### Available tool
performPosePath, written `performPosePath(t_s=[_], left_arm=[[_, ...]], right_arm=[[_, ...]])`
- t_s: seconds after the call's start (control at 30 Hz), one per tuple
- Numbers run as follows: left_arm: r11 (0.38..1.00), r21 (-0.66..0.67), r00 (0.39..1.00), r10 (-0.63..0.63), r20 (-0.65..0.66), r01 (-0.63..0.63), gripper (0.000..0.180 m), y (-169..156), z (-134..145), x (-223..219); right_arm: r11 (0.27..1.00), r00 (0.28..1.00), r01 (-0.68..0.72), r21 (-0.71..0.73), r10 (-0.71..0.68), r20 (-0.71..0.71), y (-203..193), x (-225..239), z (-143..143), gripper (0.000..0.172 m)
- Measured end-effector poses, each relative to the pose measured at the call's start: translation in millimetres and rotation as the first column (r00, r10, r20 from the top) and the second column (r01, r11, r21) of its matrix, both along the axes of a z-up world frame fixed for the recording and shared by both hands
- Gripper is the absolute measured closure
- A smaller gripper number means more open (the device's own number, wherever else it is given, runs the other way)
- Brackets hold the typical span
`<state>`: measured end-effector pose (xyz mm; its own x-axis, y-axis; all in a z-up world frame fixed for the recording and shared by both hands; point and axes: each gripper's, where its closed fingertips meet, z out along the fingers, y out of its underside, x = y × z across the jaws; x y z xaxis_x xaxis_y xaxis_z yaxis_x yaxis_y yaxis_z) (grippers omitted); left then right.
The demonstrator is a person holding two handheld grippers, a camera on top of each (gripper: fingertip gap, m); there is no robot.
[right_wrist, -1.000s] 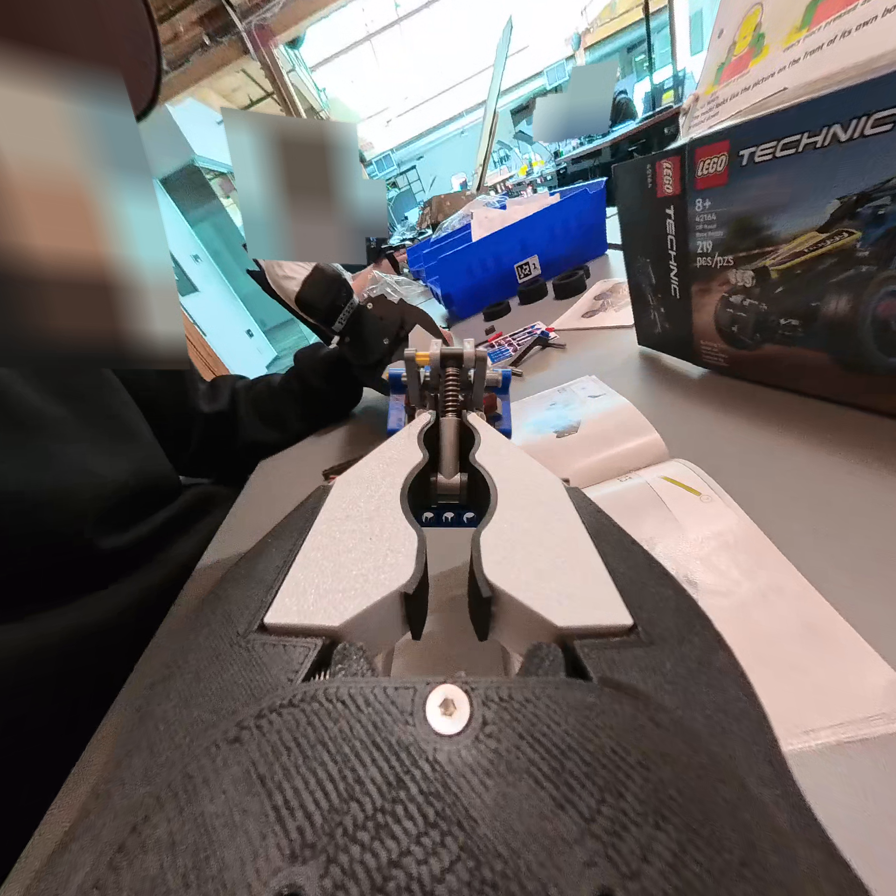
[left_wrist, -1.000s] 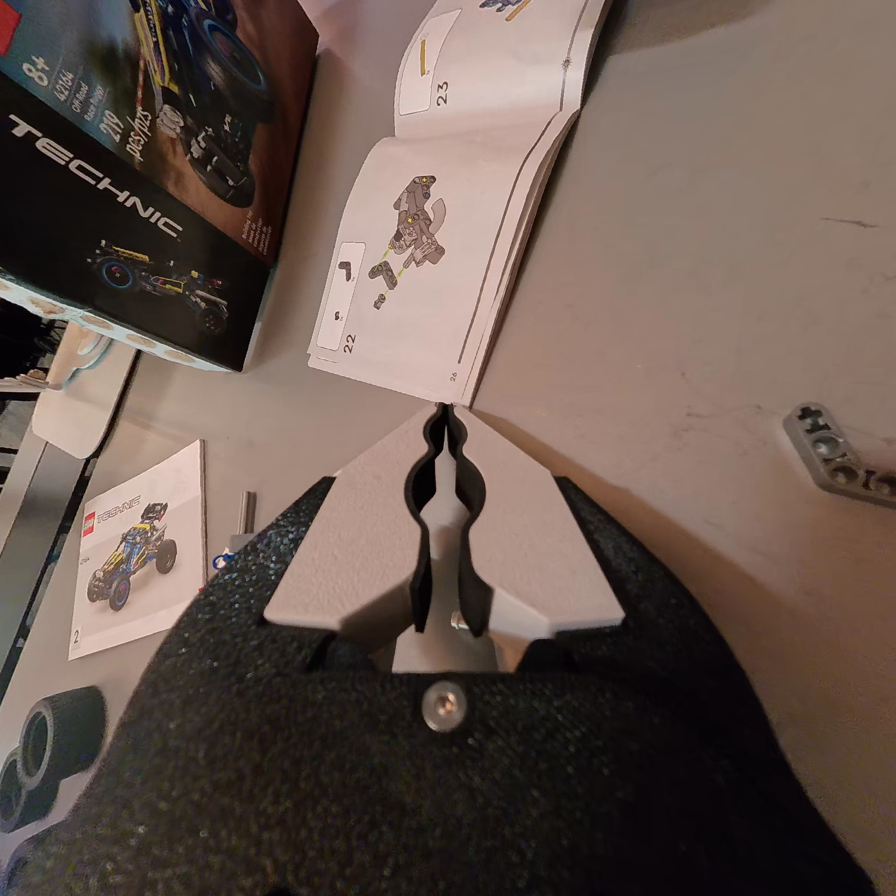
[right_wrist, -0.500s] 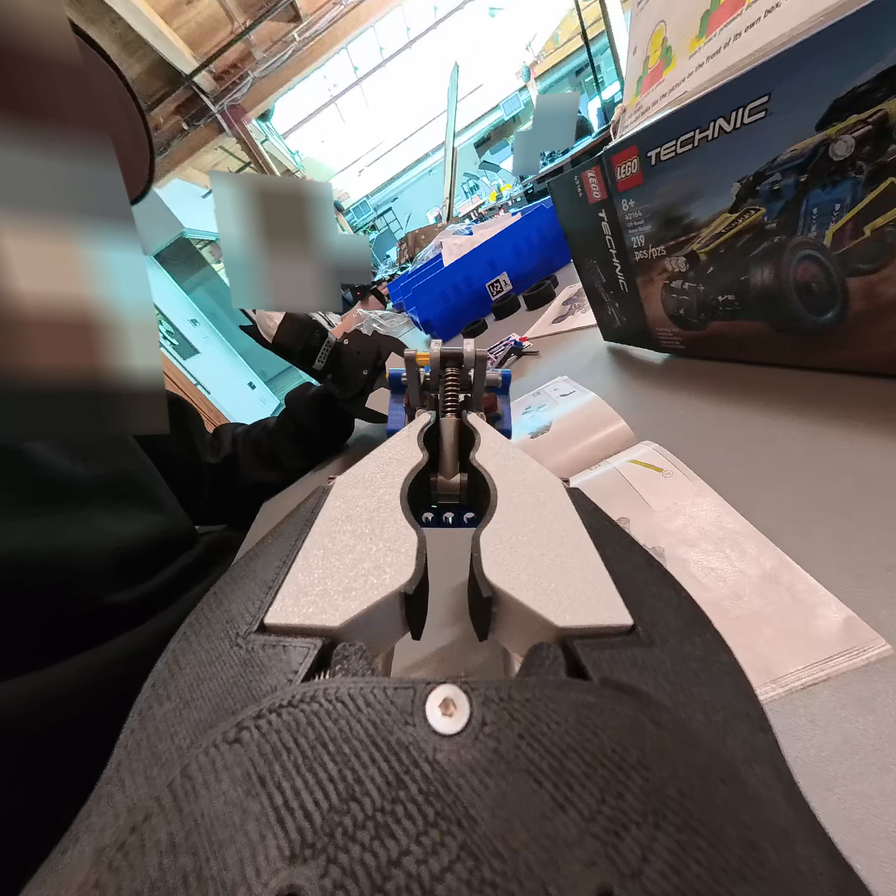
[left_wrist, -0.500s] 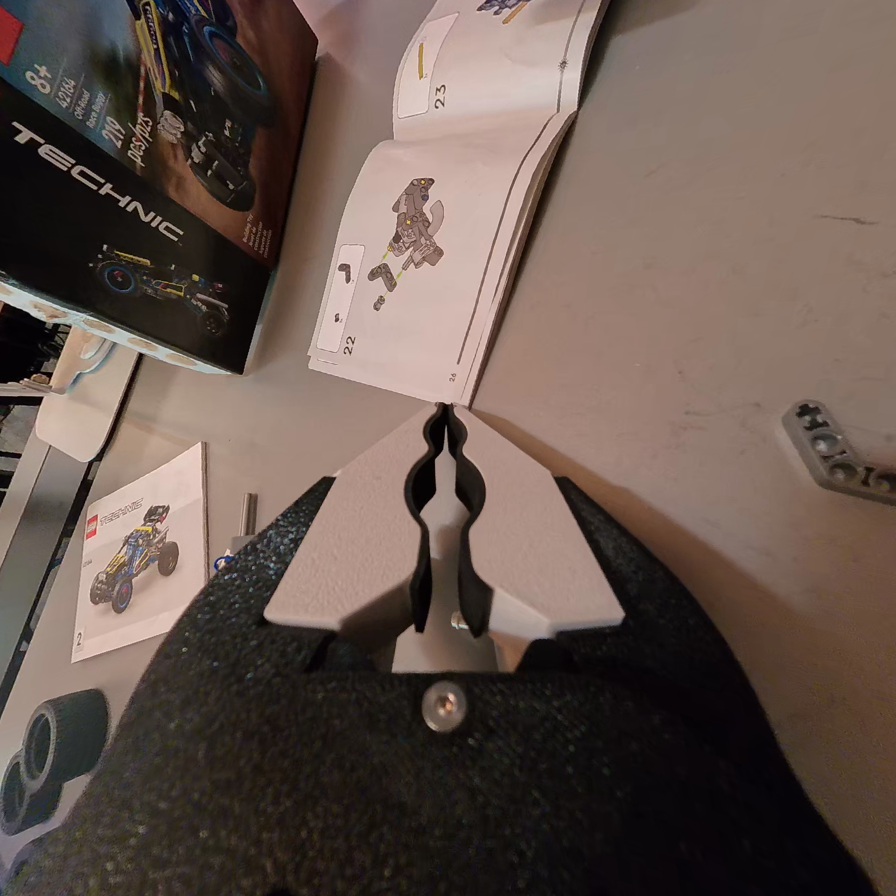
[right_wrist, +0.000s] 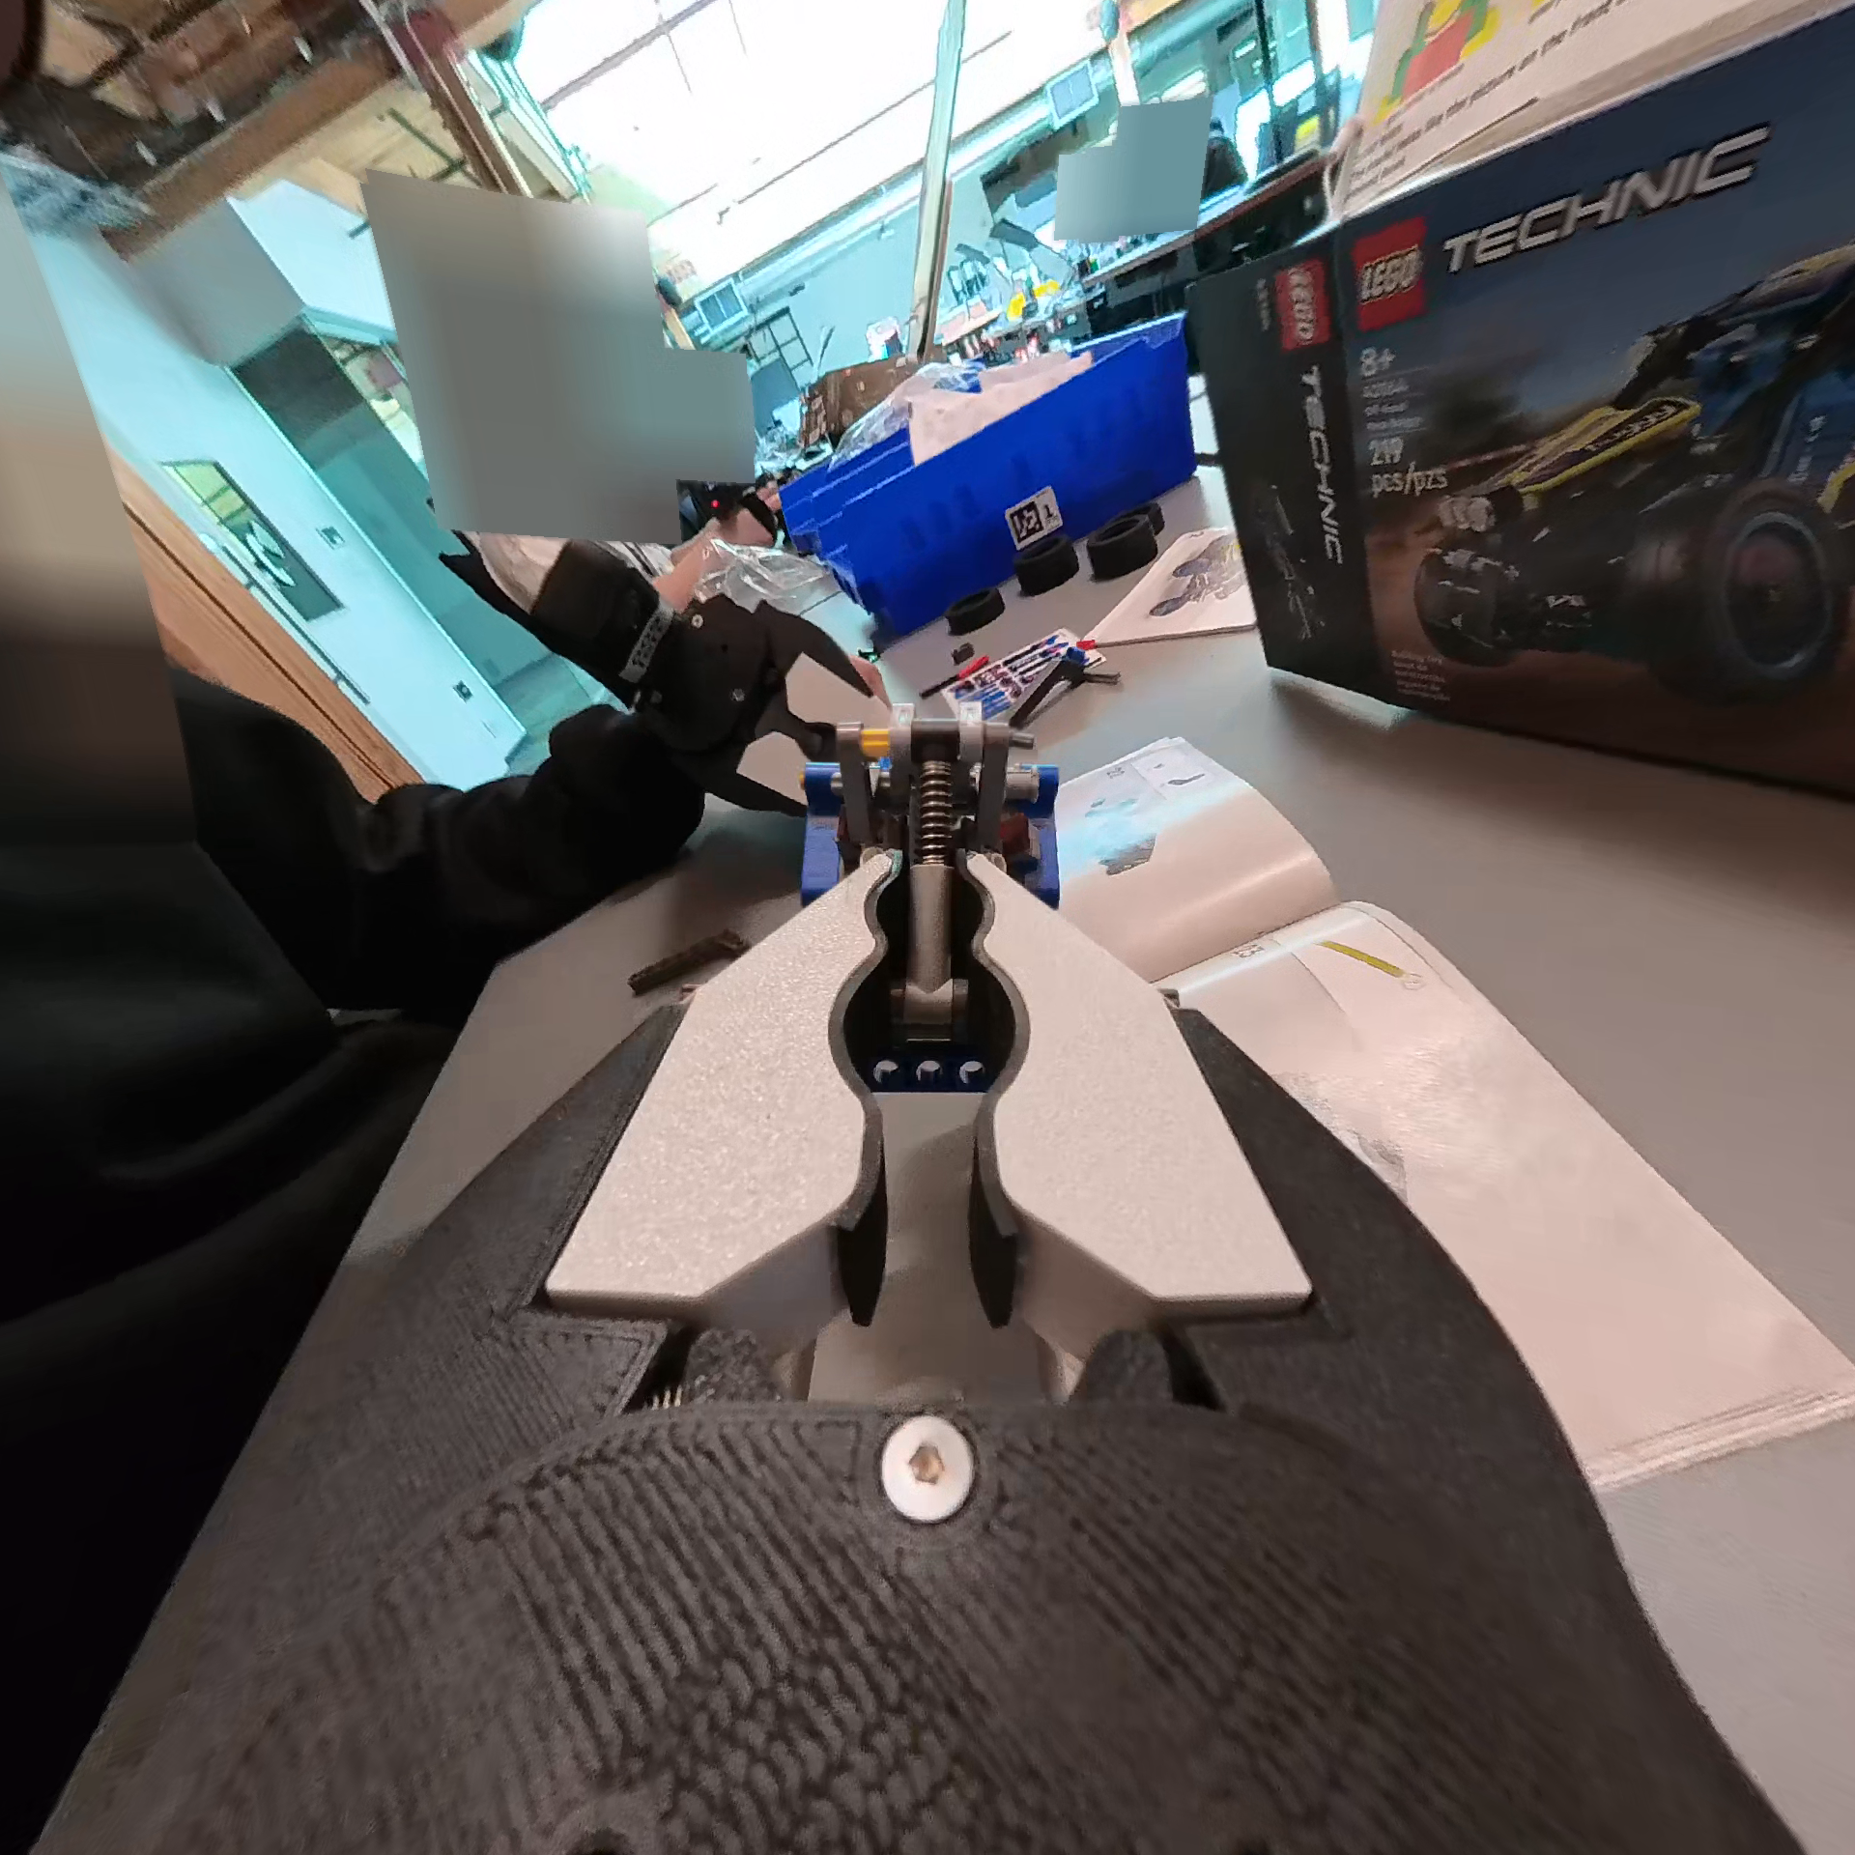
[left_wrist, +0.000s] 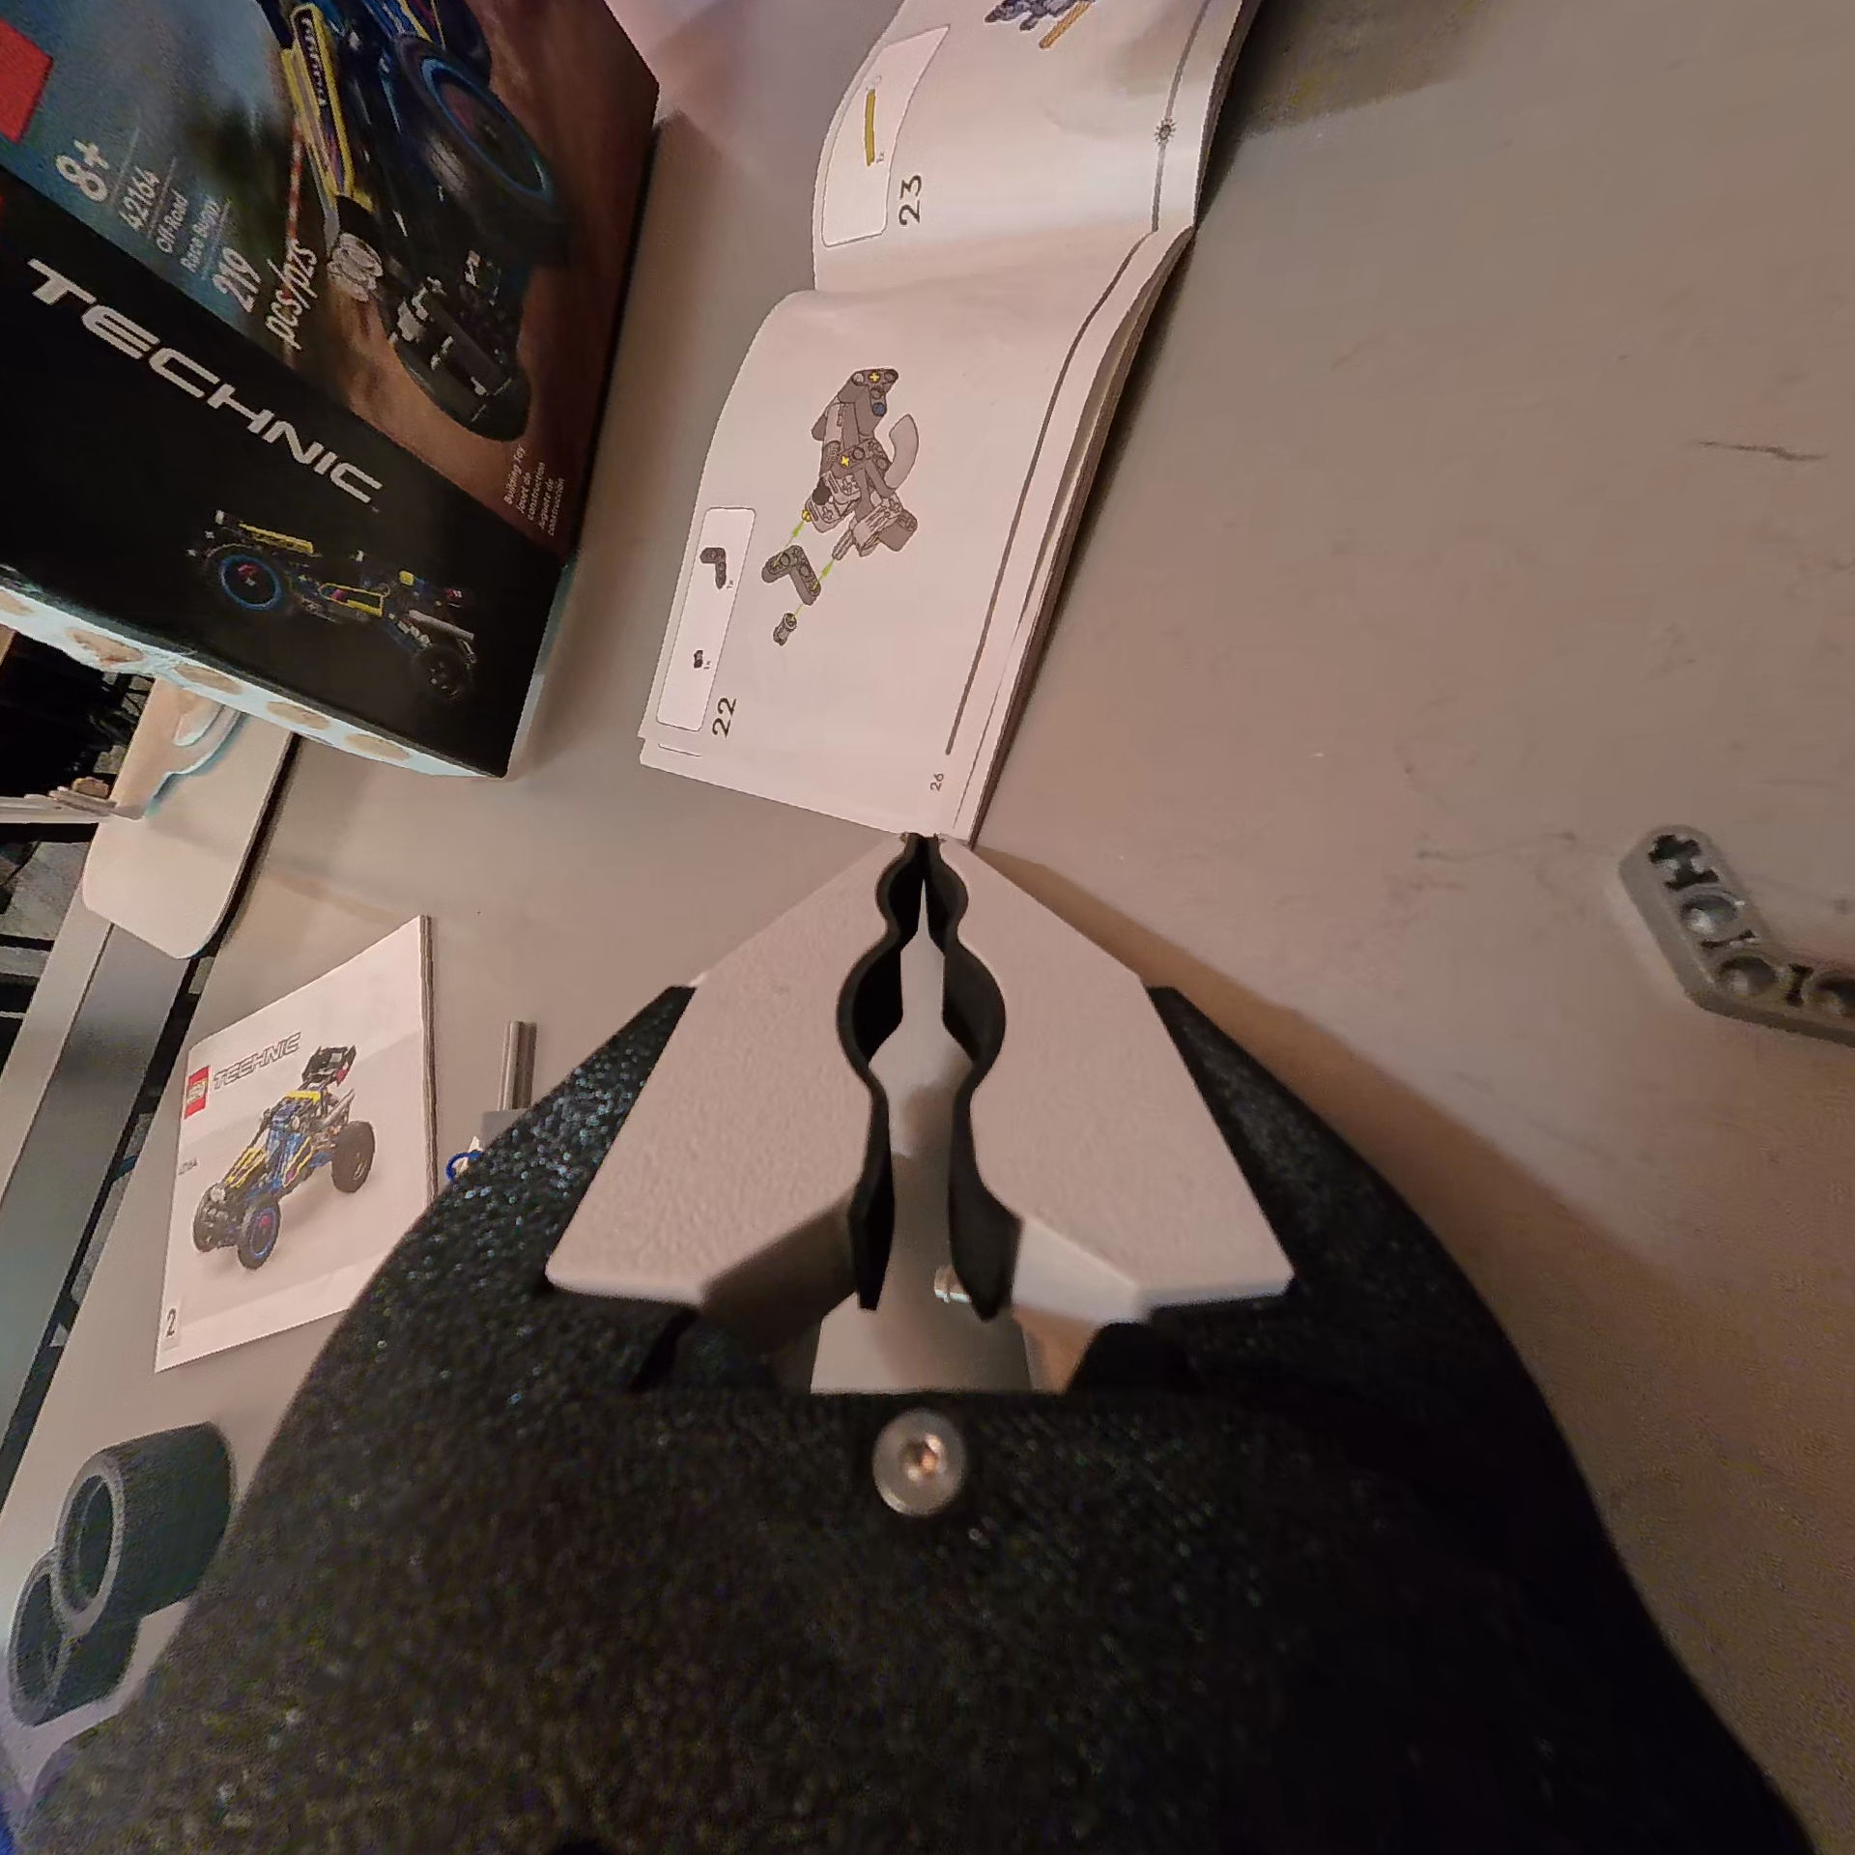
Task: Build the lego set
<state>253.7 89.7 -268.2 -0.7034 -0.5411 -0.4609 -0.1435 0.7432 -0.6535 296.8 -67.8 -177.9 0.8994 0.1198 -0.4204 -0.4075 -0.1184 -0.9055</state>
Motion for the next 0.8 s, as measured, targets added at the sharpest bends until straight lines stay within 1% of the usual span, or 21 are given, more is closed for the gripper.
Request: performPosePath(t_s=[0.2, 0.5, 0.63, 0.8], left_arm=[[1.0, 0.003, 1.0, 0.001, 0.001, -0.001, 0.18, 0.0, -0.1, 0.2], [1.0, 0.007, 1.0, -0.001, 0.005, 0.0, 0.18, -0.1, -0.1, 0.1], [1.0, 0.007, 1.0, -0.001, 0.005, 0.001, 0.18, -0.1, -0.1, 0.0], [1.0, 0.008, 1.0, -0.002, 0.006, 0.002, 0.18, -0.2, -0.1, -0.1]], right_arm=[[0.998, 0.997, -0.053, -0.032, 0.055, 0.053, 3.4, -12.4, -3.6, 0.168], [0.996, 0.995, -0.086, -0.007, 0.086, 0.044, 1.5, -16.2, -0.2, 0.168], [0.992, 0.989, -0.126, -0.012, 0.126, 0.073, 2.2, -24.3, -0.6, 0.168], [0.98, 0.973, -0.196, 0.034, 0.19, 0.129, 0.7, -38.5, 6.3, 0.168]])
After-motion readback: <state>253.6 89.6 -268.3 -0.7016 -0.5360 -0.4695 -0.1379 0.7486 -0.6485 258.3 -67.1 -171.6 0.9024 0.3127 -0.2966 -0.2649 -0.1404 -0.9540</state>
